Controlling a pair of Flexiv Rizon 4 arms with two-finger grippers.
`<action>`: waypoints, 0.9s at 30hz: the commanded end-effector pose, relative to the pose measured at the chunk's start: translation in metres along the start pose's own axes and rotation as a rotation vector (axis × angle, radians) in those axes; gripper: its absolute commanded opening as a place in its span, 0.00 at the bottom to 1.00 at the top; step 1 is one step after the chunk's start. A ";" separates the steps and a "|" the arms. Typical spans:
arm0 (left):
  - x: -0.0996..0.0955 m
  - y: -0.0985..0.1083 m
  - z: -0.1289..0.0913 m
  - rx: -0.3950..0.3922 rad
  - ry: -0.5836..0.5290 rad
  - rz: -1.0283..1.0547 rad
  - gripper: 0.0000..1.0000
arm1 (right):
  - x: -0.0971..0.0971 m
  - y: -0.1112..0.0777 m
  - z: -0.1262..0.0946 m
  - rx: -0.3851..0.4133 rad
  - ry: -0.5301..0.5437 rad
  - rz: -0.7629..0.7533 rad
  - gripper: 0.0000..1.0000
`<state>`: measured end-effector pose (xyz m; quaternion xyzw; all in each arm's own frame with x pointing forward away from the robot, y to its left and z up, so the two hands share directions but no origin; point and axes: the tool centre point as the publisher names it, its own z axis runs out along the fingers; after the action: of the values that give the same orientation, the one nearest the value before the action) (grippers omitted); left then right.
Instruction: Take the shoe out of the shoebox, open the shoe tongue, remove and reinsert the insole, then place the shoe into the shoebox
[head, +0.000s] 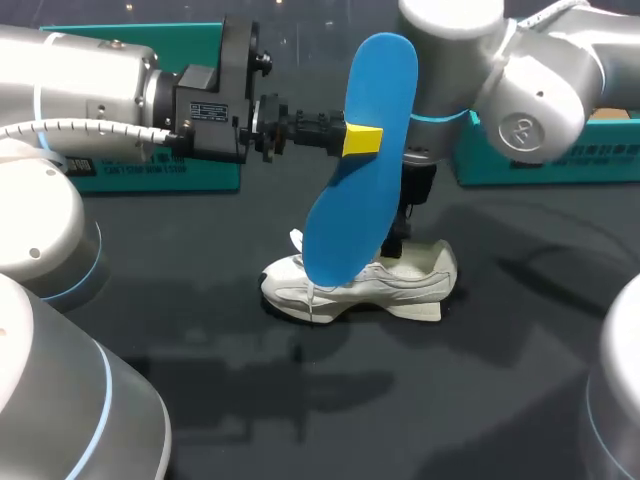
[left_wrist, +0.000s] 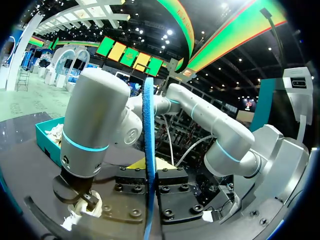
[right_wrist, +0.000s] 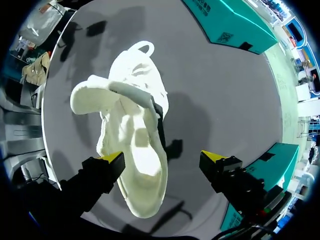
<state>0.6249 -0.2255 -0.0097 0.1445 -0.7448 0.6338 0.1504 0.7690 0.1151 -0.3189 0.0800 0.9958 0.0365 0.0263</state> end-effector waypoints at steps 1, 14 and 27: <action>0.000 0.001 0.000 0.002 0.000 0.001 0.00 | -0.005 0.008 0.017 0.010 0.017 0.001 1.00; 0.000 0.001 0.000 0.002 0.000 0.001 0.00 | -0.011 0.004 0.047 0.030 0.068 0.009 0.89; 0.000 0.001 0.000 0.002 0.000 0.001 0.00 | -0.008 -0.002 0.057 0.044 0.115 0.006 0.00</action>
<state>0.6250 -0.2254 -0.0097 0.1445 -0.7448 0.6338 0.1504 0.7788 0.1143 -0.3745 0.0813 0.9960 0.0218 -0.0311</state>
